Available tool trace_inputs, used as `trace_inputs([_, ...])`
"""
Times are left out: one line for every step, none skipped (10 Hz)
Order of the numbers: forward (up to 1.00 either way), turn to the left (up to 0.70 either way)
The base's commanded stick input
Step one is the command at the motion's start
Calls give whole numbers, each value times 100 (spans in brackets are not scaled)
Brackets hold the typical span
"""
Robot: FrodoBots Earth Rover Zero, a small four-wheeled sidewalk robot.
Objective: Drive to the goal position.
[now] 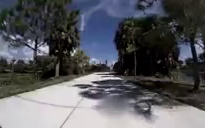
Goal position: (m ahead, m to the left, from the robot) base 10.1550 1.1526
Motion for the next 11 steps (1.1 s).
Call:
trace_inputs([85, 0])
trace_inputs([85, 0])
trace_inputs([85, 0])
trace_inputs([85, 0])
trace_inputs([85, 0])
trace_inputs([85, 0])
trace_inputs([85, 0])
trace_inputs([85, 0])
trace_inputs([85, 0])
trace_inputs([85, 0])
trace_inputs([85, 0])
